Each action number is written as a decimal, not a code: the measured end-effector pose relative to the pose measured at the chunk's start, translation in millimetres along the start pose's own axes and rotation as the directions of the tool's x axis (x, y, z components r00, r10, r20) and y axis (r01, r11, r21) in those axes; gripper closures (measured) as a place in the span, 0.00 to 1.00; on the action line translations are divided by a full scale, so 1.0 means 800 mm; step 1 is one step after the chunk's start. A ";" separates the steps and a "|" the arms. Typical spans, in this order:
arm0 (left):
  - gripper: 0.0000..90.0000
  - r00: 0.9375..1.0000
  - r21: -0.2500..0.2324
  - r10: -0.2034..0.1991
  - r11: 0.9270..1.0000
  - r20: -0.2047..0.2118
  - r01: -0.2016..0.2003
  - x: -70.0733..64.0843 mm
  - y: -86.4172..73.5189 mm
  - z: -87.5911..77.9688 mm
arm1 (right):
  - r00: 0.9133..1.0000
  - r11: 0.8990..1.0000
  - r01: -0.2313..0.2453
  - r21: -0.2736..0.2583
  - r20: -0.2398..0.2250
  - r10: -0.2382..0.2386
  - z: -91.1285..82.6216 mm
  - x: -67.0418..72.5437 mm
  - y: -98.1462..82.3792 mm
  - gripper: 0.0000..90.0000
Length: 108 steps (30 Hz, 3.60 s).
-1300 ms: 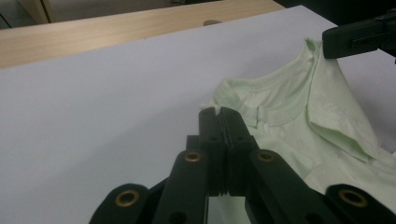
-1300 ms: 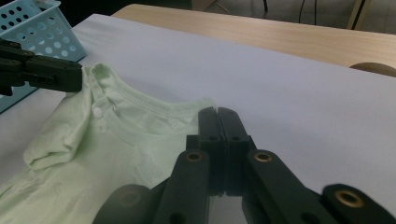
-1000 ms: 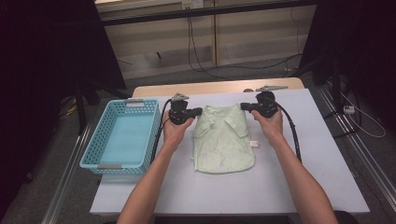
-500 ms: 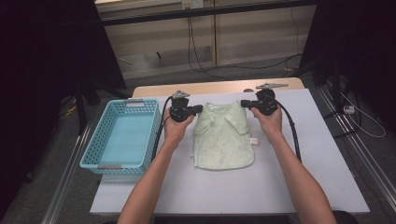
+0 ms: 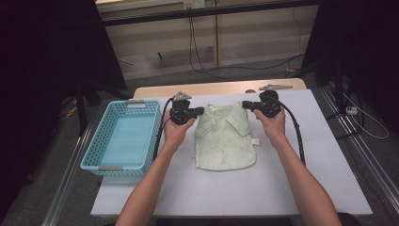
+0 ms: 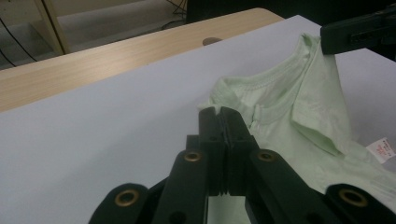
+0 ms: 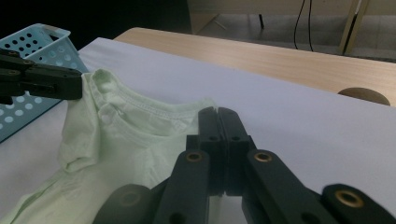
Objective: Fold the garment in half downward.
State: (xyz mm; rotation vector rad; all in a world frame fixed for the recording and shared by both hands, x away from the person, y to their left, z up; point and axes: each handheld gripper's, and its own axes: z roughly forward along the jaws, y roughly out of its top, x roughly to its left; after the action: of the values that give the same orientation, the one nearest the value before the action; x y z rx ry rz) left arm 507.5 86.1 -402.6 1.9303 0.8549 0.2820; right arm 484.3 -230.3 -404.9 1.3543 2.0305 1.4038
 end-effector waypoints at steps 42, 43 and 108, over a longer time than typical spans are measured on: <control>0.98 0.994 0.007 0.076 0.997 0.081 -0.077 -0.043 -0.035 -0.042 | 0.993 0.997 0.083 -0.003 -0.082 -0.083 -0.047 0.037 -0.028 1.00; 0.98 0.994 0.011 0.075 0.997 0.083 -0.076 -0.044 -0.036 -0.042 | 0.993 0.996 0.085 -0.002 -0.083 -0.085 -0.048 0.038 -0.029 1.00; 0.98 0.968 0.185 0.176 0.960 0.179 -0.209 -0.084 -0.095 -0.058 | 0.964 0.959 0.224 0.172 -0.182 -0.193 -0.069 0.074 -0.091 1.00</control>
State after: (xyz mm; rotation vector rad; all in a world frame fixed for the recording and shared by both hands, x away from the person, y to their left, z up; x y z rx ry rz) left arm 400.9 94.6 -433.3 2.1988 0.6078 0.1557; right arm 378.4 -216.0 -427.7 1.0828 2.3909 1.2912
